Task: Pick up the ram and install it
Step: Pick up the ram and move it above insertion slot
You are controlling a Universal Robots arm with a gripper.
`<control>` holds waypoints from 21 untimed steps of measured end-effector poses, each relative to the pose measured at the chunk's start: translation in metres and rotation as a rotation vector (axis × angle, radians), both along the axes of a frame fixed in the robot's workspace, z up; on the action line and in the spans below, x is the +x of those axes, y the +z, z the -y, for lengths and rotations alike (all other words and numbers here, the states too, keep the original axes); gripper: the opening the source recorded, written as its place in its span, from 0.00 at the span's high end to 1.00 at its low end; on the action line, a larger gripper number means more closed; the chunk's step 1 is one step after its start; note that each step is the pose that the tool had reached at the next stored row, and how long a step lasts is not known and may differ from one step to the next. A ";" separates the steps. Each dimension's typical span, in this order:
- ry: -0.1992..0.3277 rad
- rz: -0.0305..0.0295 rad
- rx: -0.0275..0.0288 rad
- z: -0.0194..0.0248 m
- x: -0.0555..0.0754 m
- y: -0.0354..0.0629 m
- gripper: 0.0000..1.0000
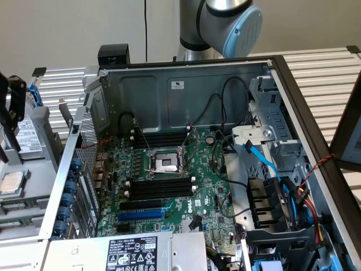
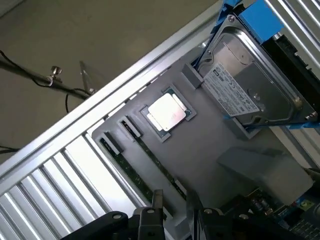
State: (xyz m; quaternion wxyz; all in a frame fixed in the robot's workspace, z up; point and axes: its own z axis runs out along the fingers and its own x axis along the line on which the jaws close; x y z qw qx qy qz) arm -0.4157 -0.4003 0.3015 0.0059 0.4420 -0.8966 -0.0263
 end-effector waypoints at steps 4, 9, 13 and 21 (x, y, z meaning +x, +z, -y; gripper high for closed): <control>0.072 -0.0009 -0.0001 0.0000 0.000 -0.0017 0.67; 0.163 -0.0007 -0.0001 0.0000 0.000 -0.0059 0.67; 0.233 -0.0023 0.0003 0.0001 0.000 -0.0125 0.67; 0.325 -0.0106 0.0023 0.0023 0.000 -0.0258 0.67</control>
